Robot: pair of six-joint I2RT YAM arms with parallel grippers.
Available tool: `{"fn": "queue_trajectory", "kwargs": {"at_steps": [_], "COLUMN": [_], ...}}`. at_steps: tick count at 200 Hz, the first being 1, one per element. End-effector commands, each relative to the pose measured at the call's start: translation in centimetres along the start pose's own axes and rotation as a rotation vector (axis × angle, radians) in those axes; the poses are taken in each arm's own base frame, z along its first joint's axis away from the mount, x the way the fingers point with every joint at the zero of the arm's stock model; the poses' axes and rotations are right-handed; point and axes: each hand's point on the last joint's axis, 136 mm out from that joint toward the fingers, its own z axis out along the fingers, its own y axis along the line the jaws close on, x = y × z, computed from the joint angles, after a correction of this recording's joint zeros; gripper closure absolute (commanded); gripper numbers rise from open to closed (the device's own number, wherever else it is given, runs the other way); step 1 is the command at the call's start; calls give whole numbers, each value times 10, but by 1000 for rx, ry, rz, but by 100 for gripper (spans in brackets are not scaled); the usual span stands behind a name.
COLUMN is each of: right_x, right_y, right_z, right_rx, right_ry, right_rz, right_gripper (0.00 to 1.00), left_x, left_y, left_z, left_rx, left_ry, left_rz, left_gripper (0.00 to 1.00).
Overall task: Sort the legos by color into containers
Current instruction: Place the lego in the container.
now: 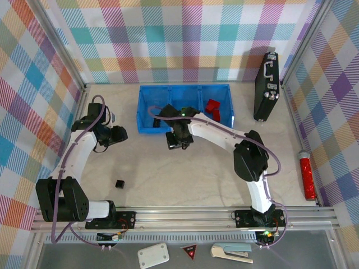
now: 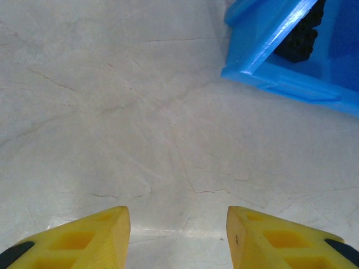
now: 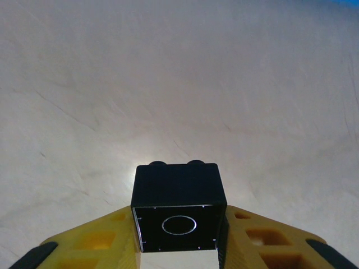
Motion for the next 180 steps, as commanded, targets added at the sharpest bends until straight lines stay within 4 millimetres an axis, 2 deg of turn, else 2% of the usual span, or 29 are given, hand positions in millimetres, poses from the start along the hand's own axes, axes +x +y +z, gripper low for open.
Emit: {"fn": "queue_trajectory", "kwargs": {"at_steps": [1,47,94,125,180], "right_x": [-17,-68,-113,-135,-167], "right_y": [13,46,69,79,83], "right_z": [-1,0,6,16,33], "right_rx": [-4,-81,-115,-120,-125], "right_ry": [-28,-157,-279,-337,-448], "right_rz": [-50,-105,-143,-151,-138], "right_gripper": [64,64,64,64,64], "left_x": [-6,-9,-10,-9,-11], "left_y": [5,11,11,11,12], "left_z": [4,6,4,2,0], "left_rx": [3,8,25,19,15], "left_ry": [-29,-34,-43,-52,-62], "left_rz": [24,6,-8,-6,-5], "left_gripper": [52,52,52,52,52]}}
